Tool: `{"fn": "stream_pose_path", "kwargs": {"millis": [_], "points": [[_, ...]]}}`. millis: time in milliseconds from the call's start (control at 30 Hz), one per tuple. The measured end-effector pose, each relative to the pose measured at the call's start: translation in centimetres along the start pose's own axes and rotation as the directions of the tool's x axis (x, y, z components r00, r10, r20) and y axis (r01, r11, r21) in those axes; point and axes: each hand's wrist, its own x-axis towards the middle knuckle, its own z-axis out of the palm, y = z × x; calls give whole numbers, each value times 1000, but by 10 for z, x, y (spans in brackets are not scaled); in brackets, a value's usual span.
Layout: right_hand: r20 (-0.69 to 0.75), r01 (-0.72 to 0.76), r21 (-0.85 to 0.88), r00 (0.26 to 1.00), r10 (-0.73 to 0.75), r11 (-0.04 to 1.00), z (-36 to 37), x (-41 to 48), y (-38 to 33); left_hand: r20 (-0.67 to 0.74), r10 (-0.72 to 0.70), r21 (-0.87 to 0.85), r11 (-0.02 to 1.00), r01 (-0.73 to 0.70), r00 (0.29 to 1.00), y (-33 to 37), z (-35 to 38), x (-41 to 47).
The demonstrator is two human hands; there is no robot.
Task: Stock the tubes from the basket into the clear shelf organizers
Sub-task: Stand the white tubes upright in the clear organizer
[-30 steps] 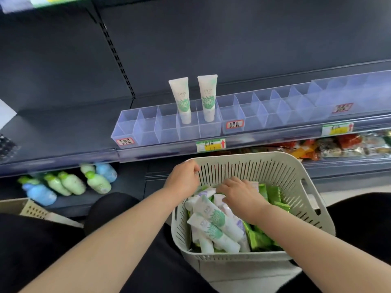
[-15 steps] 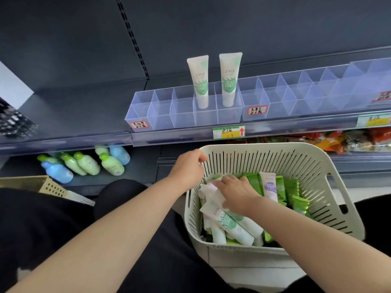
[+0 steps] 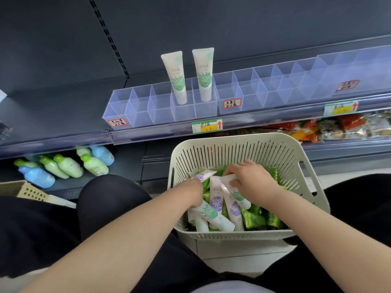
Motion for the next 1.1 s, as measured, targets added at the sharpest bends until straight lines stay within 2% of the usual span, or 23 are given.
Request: {"fn": "stream_pose_path", "kwargs": {"millis": [100, 233, 467, 567, 700, 800, 933, 1100], "points": [[-41, 5, -14, 999, -6, 1000, 0, -7, 2, 18, -27, 1, 1000, 27, 999, 4, 8, 1], [-67, -27, 9, 997, 28, 1000, 1, -14, 9, -53, -70, -175, 983, 60, 996, 9, 3, 3], [-142, -101, 20, 984, 103, 995, -8, -15, 11, -72, 16, -412, 910, -45, 997, 14, -16, 3], [-208, -132, 25, 969, 135, 991, -18, -13, 9, -212, 56, -499, 852, -157, 976, 11, -28, -4], [-288, -150, 2, 947, 144, 989, -38, -6, 1, -508, -7, -509, 809, -293, 862, -1, -57, -20], [-327, -137, -33, 938, 119, 990, -58, 2, -10, -658, -86, -537, 751, -385, 748, -15, -82, -34], [-388, -73, -63, 921, 43, 995, -88, 21, -33, -762, -200, -532, 735, -420, 615, -43, -113, -53], [-464, -12, -32, 886, -4, 999, -127, 66, -77, -789, -365, -584, 696, -418, 495, -89, -153, -75]]}}
